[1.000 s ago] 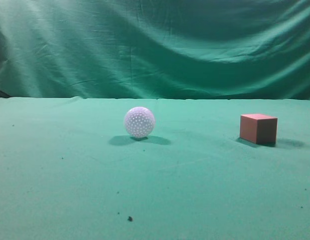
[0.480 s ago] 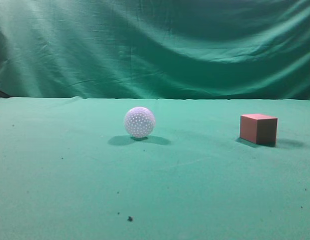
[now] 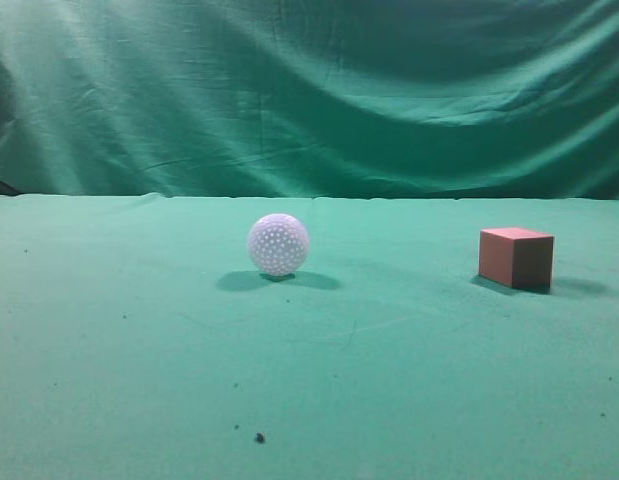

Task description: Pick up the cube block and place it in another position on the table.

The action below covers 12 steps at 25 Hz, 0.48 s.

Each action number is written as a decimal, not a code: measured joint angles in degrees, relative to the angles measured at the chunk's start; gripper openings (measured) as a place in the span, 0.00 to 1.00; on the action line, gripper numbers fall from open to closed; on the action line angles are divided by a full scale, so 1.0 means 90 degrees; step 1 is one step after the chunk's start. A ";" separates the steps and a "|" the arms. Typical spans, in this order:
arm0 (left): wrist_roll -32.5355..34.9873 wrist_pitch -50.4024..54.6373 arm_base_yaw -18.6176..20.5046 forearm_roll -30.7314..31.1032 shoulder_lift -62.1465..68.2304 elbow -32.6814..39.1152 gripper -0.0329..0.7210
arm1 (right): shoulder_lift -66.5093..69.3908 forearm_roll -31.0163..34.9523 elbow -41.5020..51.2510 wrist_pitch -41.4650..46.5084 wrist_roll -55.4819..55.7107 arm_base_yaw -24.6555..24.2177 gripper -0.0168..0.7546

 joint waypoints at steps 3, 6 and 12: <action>0.0000 0.0000 0.0000 0.0000 0.0000 0.0000 0.39 | 0.0941 -0.0497 -0.0460 0.0476 0.0284 0.0687 0.02; 0.0000 0.0000 0.0000 0.0000 0.0000 0.0000 0.39 | 0.1790 -0.1110 -0.0825 0.0732 0.0574 0.1322 0.02; 0.0000 0.0000 0.0000 0.0000 0.0000 0.0000 0.39 | 0.3151 -0.1341 -0.1397 0.0438 0.1015 0.1632 0.37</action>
